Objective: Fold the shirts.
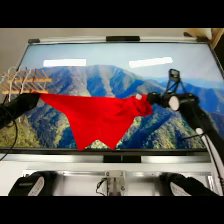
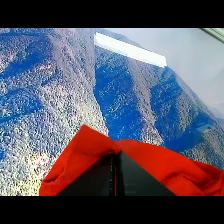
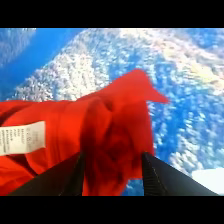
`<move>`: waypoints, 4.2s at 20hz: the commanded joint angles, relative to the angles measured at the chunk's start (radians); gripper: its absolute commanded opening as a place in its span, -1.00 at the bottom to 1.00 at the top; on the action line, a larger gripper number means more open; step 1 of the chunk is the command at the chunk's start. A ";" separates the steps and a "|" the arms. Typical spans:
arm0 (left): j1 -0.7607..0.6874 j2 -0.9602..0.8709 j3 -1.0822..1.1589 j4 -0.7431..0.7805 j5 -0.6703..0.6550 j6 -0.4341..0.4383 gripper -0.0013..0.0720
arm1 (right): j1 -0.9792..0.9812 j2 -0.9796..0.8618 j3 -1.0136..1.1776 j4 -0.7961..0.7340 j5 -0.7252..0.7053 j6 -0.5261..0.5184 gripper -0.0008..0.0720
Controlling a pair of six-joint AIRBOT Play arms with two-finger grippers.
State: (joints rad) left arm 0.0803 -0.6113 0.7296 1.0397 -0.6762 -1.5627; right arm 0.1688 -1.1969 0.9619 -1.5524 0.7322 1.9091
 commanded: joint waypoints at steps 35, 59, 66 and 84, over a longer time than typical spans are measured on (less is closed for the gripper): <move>0.002 0.028 0.986 0.007 -0.086 0.163 -0.88 | -0.167 0.590 0.651 0.286 0.160 -0.642 -0.78; 0.002 -0.510 0.396 0.140 -0.046 -0.006 -0.87 | -0.167 -0.326 0.673 0.093 0.132 -0.148 -0.78; -0.015 -0.801 0.415 0.009 -0.052 -0.005 -0.87 | -0.120 -0.576 0.673 0.304 0.076 -0.111 -0.78; 0.318 -0.568 -0.206 -0.158 -0.546 0.230 0.94 | -0.508 -0.341 0.605 0.265 0.926 -0.428 0.43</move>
State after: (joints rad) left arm 0.3859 -1.2285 0.7532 1.0039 -1.3411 -1.4139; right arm -0.3096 -1.5528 1.6131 -1.3174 1.5894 1.5047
